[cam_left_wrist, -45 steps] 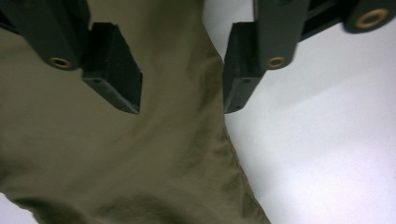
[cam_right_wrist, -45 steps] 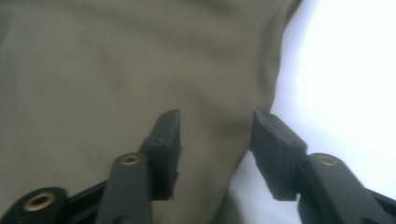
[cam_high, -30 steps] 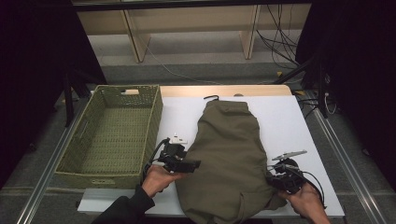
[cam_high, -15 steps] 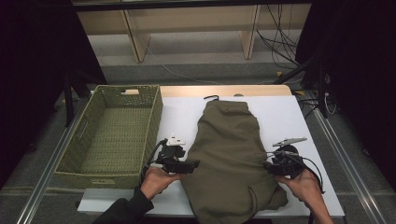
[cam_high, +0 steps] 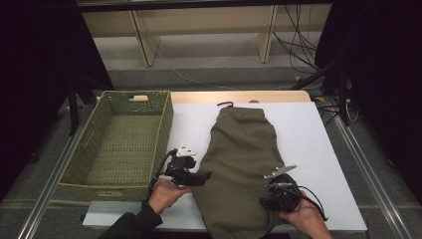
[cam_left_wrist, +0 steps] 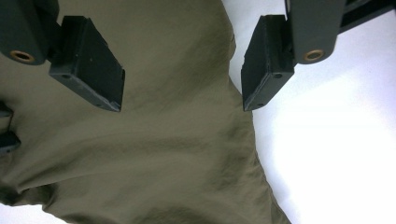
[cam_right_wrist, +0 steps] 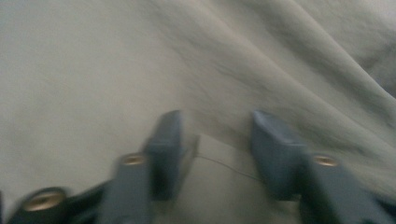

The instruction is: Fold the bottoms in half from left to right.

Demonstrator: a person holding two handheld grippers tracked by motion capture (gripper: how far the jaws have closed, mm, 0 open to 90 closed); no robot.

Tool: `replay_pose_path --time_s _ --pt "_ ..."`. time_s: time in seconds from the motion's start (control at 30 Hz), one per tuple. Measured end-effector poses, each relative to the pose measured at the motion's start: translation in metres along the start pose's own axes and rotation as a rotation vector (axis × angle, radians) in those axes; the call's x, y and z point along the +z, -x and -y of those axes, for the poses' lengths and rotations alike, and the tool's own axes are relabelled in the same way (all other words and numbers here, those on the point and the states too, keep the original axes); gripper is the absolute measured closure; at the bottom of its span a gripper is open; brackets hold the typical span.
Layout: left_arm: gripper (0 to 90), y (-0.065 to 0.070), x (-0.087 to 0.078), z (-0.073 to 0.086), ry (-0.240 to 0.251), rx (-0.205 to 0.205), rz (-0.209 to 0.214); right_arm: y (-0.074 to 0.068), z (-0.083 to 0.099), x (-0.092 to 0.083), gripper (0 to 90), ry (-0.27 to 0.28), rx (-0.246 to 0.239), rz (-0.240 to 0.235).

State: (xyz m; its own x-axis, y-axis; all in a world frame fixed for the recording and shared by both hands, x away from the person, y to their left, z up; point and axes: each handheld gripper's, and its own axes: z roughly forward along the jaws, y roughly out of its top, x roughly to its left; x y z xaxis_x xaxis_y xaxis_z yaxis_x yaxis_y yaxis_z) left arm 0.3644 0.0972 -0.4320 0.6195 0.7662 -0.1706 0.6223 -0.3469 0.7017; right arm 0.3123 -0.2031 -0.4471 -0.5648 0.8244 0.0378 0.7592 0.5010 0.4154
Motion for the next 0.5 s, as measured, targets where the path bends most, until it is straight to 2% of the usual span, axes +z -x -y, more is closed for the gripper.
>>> replay_pose_path --time_s 0.1,0.2,0.33,0.43,0.5 --pt "30.0 -0.001 0.001 0.001 -0.004 0.000 -0.005 0.005 0.003 -0.003 77.5 -0.009 0.004 -0.002" --pt "30.0 -0.001 0.002 0.001 -0.006 0.001 -0.008 0.013 0.008 -0.010 84.8 -0.002 0.029 0.012" --pt "30.1 -0.002 0.002 0.000 -0.006 -0.005 -0.016 0.029 0.020 -0.019 86.9 0.010 0.084 0.027" --pt "30.0 -0.003 0.002 0.000 -0.005 -0.010 -0.023 0.035 0.026 -0.020 87.4 -0.007 0.100 0.039" --pt "30.0 -0.003 0.002 0.000 -0.002 -0.010 -0.026 0.037 0.029 -0.022 85.0 -0.004 0.112 0.030"
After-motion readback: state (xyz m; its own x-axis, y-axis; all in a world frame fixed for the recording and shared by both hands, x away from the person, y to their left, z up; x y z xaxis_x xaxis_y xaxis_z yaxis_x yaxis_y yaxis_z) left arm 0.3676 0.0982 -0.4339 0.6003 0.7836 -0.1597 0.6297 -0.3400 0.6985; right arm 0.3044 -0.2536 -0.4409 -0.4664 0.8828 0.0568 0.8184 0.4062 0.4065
